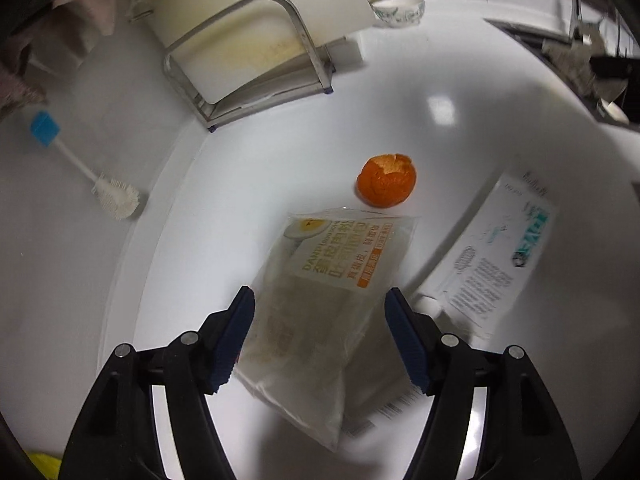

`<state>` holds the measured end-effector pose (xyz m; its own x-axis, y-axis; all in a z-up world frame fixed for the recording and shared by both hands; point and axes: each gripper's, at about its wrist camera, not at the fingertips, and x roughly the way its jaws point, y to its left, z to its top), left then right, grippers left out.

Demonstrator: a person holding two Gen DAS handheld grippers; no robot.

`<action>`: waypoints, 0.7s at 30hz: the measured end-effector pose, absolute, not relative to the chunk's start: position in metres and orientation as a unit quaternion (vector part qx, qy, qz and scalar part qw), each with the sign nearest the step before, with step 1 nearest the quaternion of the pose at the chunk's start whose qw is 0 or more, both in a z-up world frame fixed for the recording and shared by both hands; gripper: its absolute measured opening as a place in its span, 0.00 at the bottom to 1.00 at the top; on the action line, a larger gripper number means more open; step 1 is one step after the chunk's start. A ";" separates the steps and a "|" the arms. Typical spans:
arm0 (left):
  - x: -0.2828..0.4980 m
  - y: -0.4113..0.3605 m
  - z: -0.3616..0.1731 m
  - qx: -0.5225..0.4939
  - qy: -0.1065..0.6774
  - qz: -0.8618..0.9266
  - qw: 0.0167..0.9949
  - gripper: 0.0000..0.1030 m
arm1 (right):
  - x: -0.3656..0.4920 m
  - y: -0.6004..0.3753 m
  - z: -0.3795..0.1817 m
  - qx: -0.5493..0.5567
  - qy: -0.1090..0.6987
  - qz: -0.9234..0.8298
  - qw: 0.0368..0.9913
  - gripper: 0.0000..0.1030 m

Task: Collect trash
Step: 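Grasp the clear bread bag corner with the left tool, then lift the bread bag and grid paper and carry them over the wastebasket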

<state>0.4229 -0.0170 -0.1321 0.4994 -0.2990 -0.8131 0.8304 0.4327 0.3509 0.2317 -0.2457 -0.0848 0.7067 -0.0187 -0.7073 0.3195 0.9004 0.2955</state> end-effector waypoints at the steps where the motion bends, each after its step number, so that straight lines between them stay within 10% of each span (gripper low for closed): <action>1: 0.424 -0.019 -0.136 0.393 0.341 -0.365 0.772 0.64 | 0.231 -0.245 -0.084 0.204 0.371 -0.095 0.901 0.42; 5: 0.431 -0.028 -0.152 0.408 0.334 -0.359 0.770 0.64 | 0.228 -0.244 -0.084 0.211 0.369 -0.096 0.900 0.42; 12: 0.445 -0.029 -0.155 0.341 0.377 -0.367 0.779 0.22 | 0.227 -0.241 -0.084 0.220 0.367 -0.091 0.899 0.42; 21: 0.446 -0.007 -0.132 0.211 0.428 -0.376 0.795 0.07 | 0.221 -0.238 -0.081 0.228 0.363 -0.086 0.899 0.42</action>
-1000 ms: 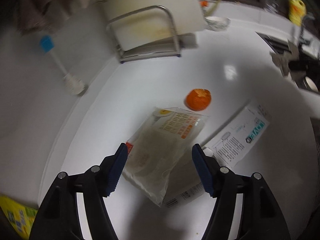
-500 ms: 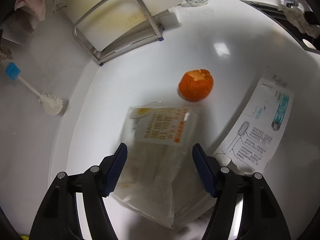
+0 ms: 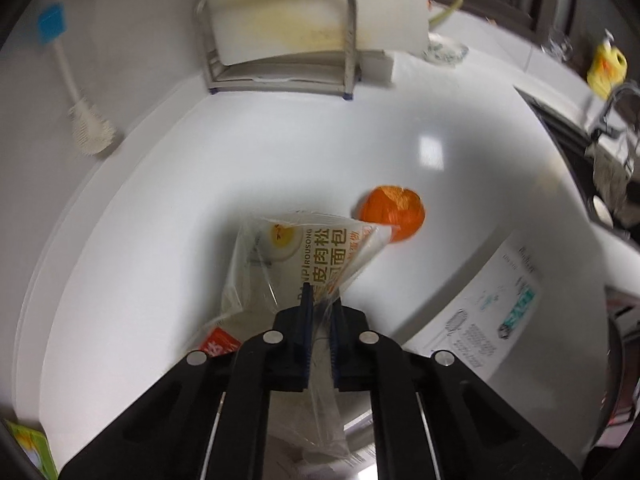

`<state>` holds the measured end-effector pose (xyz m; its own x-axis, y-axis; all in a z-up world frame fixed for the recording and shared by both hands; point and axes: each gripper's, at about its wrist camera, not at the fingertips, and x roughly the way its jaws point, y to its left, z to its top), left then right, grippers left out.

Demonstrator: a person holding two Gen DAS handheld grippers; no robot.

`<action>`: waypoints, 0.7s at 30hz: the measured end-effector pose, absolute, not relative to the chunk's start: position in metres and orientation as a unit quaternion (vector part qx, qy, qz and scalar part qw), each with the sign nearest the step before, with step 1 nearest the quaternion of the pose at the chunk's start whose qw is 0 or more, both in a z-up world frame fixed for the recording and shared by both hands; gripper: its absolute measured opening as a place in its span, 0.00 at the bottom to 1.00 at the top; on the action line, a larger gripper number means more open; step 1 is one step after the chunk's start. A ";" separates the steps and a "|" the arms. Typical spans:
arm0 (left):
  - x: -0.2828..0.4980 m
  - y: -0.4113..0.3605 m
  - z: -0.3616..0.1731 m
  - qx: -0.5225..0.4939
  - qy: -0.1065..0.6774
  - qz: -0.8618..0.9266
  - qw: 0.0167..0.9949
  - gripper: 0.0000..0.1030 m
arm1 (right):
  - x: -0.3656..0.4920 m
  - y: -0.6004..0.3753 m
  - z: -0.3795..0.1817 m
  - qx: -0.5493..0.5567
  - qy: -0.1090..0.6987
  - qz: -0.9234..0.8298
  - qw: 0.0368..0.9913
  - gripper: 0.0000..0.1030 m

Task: Collect trash
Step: 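Lift the bread bag and grid paper and carry them over the wastebasket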

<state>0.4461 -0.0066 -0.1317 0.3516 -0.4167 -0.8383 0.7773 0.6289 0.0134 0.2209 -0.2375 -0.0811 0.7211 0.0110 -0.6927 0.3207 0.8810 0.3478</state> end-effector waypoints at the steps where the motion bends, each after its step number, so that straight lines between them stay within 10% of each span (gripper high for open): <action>1: 0.443 -0.006 -0.129 0.207 0.427 -0.373 0.797 0.07 | 0.220 -0.237 -0.081 0.229 0.363 -0.086 0.899 0.42; 21: 0.325 0.016 -0.021 0.139 0.374 -0.250 0.882 0.06 | 0.154 -0.229 -0.057 0.219 0.354 -0.040 0.909 0.42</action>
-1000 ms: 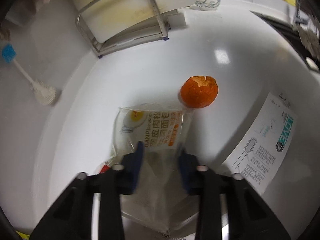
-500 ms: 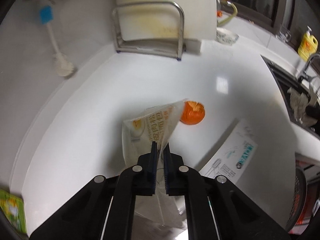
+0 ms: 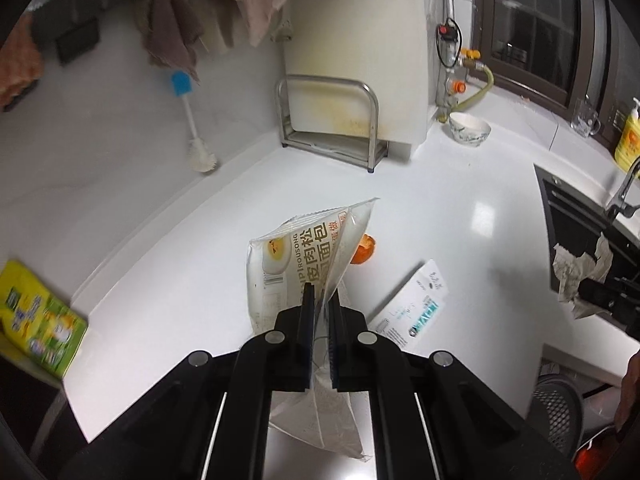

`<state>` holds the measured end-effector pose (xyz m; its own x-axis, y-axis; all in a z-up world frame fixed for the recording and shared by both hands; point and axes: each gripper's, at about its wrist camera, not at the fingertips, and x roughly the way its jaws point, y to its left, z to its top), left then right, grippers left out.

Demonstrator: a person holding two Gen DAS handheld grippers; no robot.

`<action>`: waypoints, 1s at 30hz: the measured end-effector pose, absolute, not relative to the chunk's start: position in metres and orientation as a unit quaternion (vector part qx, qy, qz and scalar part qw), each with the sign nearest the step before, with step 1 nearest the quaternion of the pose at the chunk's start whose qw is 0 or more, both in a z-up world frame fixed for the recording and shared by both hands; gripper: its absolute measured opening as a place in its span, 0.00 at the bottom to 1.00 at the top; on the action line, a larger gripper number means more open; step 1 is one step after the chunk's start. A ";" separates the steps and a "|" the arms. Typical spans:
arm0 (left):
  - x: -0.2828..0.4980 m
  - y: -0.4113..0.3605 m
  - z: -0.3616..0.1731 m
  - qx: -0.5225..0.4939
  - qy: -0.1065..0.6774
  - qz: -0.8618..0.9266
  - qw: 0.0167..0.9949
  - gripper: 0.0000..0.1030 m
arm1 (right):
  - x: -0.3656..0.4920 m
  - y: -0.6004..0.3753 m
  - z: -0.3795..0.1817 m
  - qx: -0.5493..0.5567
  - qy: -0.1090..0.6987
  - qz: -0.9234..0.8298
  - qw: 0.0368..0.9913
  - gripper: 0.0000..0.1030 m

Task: Collect trash
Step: 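Lift the bread bag and grid paper and carry them over the wastebasket, then open both tools to drop the bag and paper into the wastebasket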

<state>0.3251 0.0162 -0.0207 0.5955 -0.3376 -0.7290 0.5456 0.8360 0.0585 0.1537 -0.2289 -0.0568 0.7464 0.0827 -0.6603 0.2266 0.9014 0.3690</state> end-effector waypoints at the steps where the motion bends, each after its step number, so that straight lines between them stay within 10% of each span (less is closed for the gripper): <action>1: 0.317 0.016 -0.017 0.136 0.373 -0.244 0.885 0.06 | 0.148 -0.230 -0.056 0.219 0.353 -0.038 0.909 0.42; 30: 0.038 -0.077 -0.077 0.064 0.467 -0.196 0.860 0.07 | -0.036 -0.257 -0.118 0.176 0.465 0.061 0.865 0.42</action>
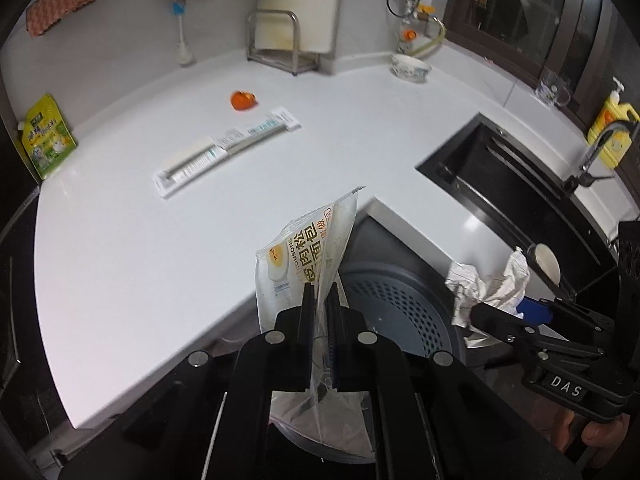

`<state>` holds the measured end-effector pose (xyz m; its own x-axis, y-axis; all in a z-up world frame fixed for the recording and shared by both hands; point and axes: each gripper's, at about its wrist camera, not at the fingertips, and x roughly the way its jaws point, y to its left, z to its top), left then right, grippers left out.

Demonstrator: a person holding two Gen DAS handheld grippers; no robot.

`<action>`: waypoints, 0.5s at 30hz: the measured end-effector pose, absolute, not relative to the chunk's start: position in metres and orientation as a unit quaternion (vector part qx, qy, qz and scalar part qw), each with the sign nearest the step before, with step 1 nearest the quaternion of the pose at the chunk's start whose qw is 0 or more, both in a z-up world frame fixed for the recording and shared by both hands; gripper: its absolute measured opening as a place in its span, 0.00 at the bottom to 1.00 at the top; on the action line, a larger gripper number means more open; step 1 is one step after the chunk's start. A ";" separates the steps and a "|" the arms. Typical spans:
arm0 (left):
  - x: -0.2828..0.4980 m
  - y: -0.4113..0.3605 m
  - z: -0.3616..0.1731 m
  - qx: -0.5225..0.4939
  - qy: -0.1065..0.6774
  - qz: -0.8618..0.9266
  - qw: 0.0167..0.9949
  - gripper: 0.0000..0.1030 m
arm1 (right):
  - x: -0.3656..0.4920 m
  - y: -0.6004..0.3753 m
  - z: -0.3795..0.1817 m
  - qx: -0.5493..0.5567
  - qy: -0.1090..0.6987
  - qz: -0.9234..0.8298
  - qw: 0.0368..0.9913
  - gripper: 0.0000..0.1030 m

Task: Collect trash
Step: 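Open both tools to drop the bag and paper into the wastebasket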

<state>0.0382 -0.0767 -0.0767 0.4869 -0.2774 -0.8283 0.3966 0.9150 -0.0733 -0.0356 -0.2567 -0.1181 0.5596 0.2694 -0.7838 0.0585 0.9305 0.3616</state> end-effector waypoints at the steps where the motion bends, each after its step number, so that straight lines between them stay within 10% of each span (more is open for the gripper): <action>1: 0.035 -0.082 -0.084 0.066 0.472 -0.197 0.857 0.07 | -0.037 -0.256 -0.122 0.176 0.470 0.063 0.863 0.42; 15: 0.028 -0.096 -0.163 0.077 0.550 -0.163 0.816 0.22 | -0.035 -0.253 -0.184 0.175 0.528 0.082 0.827 0.44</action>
